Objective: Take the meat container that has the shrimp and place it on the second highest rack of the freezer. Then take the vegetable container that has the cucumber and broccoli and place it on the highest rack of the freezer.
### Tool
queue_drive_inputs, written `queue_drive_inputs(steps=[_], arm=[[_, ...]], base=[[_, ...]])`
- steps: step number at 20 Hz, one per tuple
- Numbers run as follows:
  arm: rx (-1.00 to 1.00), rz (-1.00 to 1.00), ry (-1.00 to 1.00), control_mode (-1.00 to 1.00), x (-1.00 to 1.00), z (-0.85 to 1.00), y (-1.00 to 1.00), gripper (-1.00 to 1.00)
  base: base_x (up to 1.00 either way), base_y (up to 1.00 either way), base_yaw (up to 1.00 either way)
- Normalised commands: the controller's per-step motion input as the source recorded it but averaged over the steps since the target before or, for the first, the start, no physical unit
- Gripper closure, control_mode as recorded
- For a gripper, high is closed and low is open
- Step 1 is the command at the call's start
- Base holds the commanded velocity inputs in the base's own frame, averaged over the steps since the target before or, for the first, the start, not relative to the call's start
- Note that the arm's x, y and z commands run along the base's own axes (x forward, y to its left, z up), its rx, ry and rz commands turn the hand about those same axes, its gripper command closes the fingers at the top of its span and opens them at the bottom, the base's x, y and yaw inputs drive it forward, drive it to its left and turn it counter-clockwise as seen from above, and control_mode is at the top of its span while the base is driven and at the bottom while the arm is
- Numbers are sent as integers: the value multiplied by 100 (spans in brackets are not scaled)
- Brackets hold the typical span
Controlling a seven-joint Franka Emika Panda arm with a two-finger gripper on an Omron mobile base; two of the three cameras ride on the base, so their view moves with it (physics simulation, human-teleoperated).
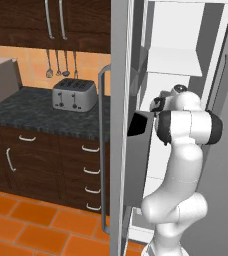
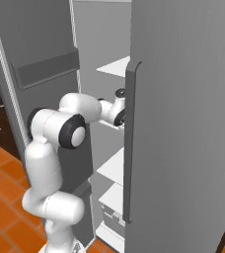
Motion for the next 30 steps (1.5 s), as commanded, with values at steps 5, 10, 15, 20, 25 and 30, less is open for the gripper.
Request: queue_drive_inputs(steps=[5,10,15,20,25,30], arm=[[0,0,-1,-100,44,-15,-4,-100],[0,0,-11,-100,1,0,0,-100],[0,0,-14,-100,-15,6,0,-100],[0,0,-4,-100,-34,42,6,-100],[-4,0,-1,-100,-42,70,30,-100],[-4,0,-2,-100,-71,39,36,-100]], base=[[0,0,0],[0,0,0],[0,0,0],[0,0,0],[0,0,0],[0,0,0]])
